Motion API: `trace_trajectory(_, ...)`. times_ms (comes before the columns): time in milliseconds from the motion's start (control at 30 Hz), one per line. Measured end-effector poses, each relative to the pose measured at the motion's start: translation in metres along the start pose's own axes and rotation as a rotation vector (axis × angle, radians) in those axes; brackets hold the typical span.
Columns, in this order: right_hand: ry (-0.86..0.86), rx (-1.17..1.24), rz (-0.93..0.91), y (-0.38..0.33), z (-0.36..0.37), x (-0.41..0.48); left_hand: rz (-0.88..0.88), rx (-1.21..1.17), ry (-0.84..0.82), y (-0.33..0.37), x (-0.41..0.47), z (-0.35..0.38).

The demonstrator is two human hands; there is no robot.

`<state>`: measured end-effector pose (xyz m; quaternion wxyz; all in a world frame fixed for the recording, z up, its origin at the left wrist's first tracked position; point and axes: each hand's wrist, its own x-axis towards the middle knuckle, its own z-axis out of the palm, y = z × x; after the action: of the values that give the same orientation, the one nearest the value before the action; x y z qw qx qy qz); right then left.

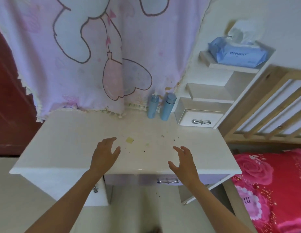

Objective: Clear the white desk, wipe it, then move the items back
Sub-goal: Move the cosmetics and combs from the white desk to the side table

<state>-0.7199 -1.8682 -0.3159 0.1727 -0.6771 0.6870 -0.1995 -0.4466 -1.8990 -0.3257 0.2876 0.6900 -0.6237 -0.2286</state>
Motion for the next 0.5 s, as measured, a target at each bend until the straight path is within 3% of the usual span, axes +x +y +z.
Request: trace_trajectory(500, -0.103, 0.034, -0.177, 0.063, -0.033, 0.21, -0.065, 0.08, 0.133, 0.088, 0.138, 0.079)
